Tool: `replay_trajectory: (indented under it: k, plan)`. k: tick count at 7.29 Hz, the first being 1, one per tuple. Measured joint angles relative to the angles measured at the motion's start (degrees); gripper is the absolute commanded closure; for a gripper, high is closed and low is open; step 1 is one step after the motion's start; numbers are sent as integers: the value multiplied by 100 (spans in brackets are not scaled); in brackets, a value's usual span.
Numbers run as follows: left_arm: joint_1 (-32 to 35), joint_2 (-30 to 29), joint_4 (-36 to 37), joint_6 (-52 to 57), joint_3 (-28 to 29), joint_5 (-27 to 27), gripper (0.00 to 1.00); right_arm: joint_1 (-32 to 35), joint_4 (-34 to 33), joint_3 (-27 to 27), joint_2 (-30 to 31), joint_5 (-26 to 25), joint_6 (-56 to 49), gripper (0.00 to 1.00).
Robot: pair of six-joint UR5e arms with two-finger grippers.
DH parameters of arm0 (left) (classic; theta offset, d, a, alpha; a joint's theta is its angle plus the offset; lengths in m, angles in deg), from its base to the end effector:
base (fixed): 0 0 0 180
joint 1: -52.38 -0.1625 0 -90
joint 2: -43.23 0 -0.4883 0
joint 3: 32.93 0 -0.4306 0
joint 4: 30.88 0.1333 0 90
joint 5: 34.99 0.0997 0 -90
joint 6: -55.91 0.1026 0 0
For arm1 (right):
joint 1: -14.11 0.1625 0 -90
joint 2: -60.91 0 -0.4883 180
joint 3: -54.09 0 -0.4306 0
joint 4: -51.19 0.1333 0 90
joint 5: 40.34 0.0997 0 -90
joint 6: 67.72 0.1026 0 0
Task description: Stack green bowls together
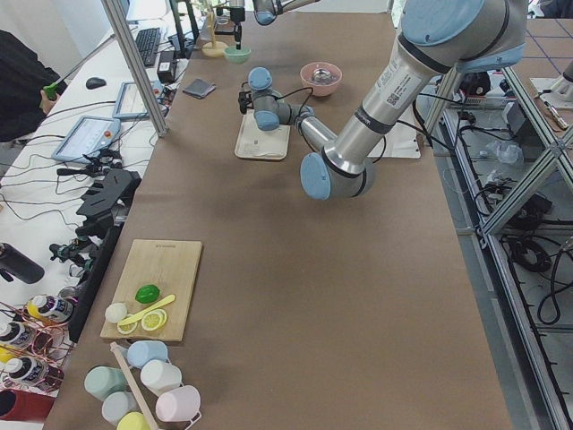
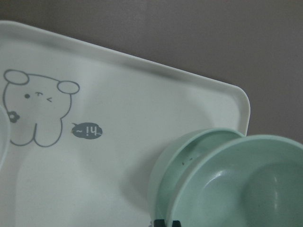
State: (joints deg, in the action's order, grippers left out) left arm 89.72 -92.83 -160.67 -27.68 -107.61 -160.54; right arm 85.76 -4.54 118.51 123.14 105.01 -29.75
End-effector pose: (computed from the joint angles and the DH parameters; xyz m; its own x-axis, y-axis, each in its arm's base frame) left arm 0.6181 -0.5642 0.2151 0.2698 -0.0916 -0.9586 0.0277 0.9958 -0.0873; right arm -0.1968 -0.7488 0.5658 0.4599 -0.0372 0.8872 -0.0377 0.9974 0.0614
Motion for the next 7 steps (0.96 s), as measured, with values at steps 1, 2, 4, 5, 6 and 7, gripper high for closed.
replay_trajectory:
  k: [1,2,4,5,6,7]
  plan:
    - [-17,0,-83,-1,17,11,100,3,0,0,0,1,0,100]
    - [-29,0,-200,-12,49,67,94,5,0,0,0,2,0,100]
    - [-93,0,-396,-37,88,375,49,9,0,0,0,2,0,100]
    - [-116,4,-454,-39,91,474,2,12,0,0,-1,2,0,100]
    - [-130,12,-478,-33,91,583,2,13,0,0,0,4,0,100]
    - [-146,21,-484,-24,86,697,2,18,0,0,-3,8,0,100]
